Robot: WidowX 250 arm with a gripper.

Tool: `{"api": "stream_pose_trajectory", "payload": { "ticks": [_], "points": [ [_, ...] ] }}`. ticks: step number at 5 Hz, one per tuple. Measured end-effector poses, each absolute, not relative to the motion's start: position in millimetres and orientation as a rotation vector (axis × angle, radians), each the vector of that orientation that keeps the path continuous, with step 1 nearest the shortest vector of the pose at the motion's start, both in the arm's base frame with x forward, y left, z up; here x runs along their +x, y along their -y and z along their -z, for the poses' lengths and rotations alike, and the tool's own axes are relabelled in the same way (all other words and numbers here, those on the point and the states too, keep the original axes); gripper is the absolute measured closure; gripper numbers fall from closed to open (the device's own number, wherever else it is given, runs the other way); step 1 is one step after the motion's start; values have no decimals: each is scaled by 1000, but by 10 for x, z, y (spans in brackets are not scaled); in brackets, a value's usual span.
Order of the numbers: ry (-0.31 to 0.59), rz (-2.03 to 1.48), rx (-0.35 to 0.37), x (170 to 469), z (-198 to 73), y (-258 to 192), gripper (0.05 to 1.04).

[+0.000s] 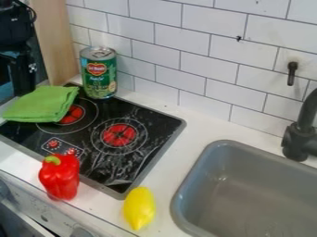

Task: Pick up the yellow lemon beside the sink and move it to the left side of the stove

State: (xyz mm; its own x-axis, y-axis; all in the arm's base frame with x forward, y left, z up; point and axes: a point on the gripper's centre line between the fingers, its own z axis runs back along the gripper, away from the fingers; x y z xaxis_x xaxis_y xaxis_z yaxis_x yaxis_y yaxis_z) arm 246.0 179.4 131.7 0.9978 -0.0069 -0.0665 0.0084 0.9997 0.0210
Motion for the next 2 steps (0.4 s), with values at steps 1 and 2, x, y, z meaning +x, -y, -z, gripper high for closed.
{"api": "stream_pose_trajectory", "payload": {
  "ticks": [1,2],
  "points": [
    [-94,8,-3,2439,-1212,-1766,83],
    [-62,32,-40,2384,-1279,-1499,83]
  ]
}}
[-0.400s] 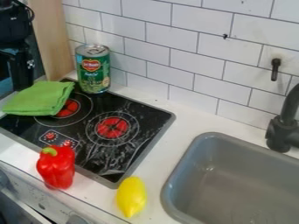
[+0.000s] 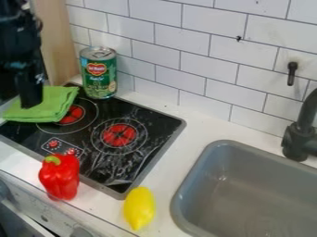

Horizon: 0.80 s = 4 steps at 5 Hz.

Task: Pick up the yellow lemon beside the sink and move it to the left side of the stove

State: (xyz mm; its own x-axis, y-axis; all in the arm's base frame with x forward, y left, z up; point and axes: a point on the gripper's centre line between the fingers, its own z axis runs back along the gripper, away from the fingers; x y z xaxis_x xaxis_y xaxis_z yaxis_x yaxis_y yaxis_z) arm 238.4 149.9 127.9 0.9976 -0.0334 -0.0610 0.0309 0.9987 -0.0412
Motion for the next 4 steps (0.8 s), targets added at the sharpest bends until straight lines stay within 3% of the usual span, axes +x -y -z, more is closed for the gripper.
{"api": "stream_pose_trajectory", "payload": {
  "ticks": [2,3,4],
  "points": [
    [-29,90,-50,2297,-1404,-808,83],
    [-60,111,-86,2136,-1330,-481,83],
    [-65,126,-76,2005,-1289,-135,83]
  ]
}}
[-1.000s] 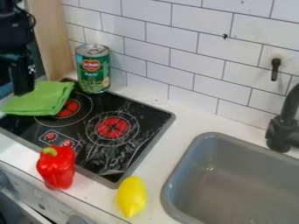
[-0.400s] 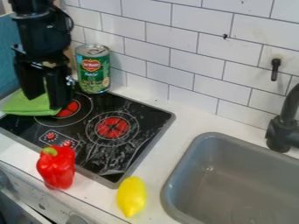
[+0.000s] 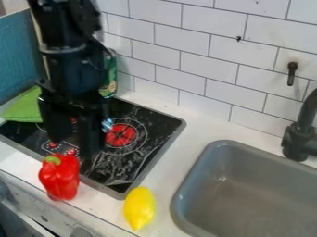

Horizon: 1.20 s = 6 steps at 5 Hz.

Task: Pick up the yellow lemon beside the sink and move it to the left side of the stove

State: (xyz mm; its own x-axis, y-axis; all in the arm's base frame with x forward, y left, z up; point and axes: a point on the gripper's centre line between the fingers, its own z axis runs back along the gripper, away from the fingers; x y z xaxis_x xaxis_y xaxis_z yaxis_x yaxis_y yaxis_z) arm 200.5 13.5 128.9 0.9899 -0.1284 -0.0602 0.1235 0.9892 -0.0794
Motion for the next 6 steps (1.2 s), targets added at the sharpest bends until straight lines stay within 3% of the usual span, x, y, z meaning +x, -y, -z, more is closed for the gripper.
{"api": "stream_pose_trajectory", "payload": {
  "ticks": [2,3,6],
  "points": [
    [-35,168,-76,2006,-1202,358,83],
    [-24,82,-105,2013,-1051,438,83],
    [-71,44,-59,2047,-698,463,83]
  ]
}}
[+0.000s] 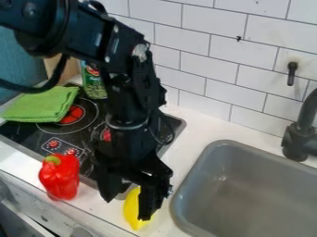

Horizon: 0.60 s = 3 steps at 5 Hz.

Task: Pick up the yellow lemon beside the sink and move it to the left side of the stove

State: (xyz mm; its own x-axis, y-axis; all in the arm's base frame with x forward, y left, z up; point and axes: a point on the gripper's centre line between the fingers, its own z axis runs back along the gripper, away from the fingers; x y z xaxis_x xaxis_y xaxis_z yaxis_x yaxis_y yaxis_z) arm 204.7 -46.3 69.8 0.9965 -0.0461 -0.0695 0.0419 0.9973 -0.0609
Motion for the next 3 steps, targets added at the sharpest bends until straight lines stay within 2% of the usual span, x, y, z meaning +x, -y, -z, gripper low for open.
{"api": "stream_pose_trajectory", "payload": {
  "ticks": [1,2,3],
  "points": [
    [-85,33,-49,2084,-563,453,83],
    [-69,34,-78,2108,-466,497,83],
    [-70,37,-93,2127,-416,523,124]
  ]
}}
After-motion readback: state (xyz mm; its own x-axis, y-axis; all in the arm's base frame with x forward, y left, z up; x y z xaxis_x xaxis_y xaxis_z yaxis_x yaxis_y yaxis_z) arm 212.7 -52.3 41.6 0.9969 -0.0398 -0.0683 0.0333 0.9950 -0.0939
